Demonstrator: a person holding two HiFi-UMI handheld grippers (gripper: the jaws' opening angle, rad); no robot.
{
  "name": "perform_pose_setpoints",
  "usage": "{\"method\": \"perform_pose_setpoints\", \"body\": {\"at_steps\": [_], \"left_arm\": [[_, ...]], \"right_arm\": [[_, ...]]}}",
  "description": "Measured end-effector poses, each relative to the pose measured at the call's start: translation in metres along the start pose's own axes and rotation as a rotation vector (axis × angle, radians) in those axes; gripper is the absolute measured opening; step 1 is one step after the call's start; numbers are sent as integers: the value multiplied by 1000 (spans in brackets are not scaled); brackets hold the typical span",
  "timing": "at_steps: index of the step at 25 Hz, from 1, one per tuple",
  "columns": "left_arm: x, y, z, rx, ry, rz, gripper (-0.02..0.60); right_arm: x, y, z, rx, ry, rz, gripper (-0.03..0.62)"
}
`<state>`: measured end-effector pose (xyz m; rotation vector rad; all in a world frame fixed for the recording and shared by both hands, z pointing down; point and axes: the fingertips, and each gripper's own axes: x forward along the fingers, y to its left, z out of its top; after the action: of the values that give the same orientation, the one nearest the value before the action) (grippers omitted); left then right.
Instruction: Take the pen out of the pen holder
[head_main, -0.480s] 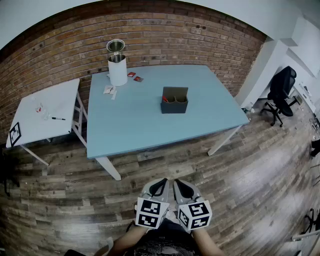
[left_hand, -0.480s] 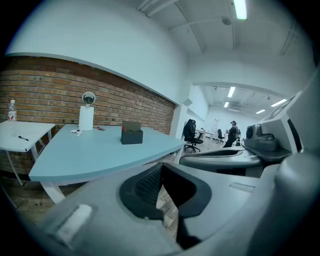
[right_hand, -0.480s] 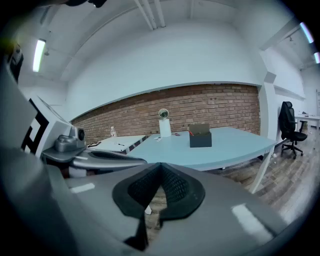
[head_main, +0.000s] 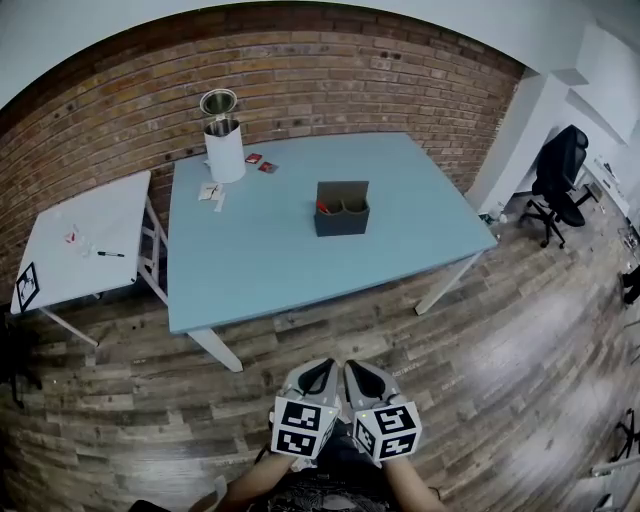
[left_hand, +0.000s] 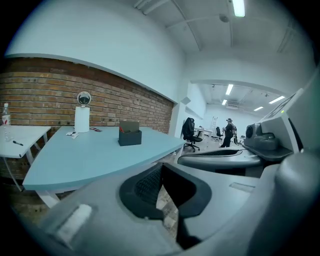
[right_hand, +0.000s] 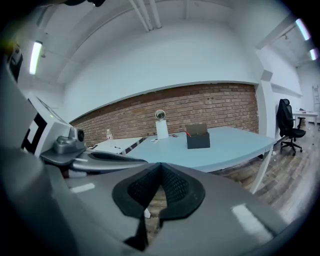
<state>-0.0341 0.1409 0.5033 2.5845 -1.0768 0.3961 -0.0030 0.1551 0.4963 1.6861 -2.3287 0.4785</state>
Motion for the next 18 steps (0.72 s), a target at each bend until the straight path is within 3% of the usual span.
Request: {"method": "perform_pose_setpoints", "body": {"at_steps": [14,18], "left_arm": [[72,31,26,-3,24,-10,1],[91,47,36,25,33,20,2]], "right_arm": [[70,-45,20,1,24,55,3],[90,-58,26,-4,30,71,3]]}}
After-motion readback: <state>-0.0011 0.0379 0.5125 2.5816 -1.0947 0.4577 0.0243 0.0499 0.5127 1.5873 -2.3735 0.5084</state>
